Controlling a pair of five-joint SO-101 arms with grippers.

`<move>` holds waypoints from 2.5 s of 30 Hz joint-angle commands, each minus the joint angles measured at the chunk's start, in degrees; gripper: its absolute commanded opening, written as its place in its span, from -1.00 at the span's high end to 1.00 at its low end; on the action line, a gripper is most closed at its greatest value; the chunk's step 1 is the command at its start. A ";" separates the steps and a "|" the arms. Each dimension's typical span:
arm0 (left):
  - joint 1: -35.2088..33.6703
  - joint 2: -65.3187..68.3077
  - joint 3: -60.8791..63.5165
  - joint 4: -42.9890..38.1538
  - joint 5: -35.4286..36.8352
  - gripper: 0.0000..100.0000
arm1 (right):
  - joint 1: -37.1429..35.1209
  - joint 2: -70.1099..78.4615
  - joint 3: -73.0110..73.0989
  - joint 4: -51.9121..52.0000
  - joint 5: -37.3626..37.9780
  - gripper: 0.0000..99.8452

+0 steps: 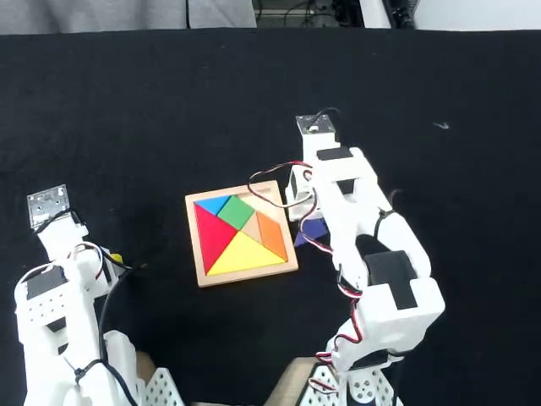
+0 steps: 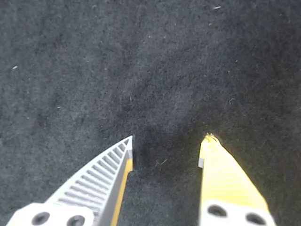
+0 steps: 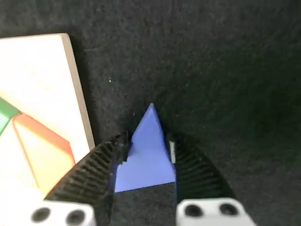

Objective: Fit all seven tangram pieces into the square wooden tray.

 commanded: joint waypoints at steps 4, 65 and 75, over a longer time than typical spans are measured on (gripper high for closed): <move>-0.22 -1.05 -0.40 -0.79 -0.26 0.54 | 0.18 -0.84 -1.71 0.00 3.69 0.89; -0.22 -1.05 -0.40 -0.79 -0.26 0.54 | 2.55 4.26 -6.02 -1.58 31.30 0.48; -0.22 -1.05 -0.40 -0.79 -0.26 0.54 | 2.29 6.02 -8.13 -0.53 30.86 0.53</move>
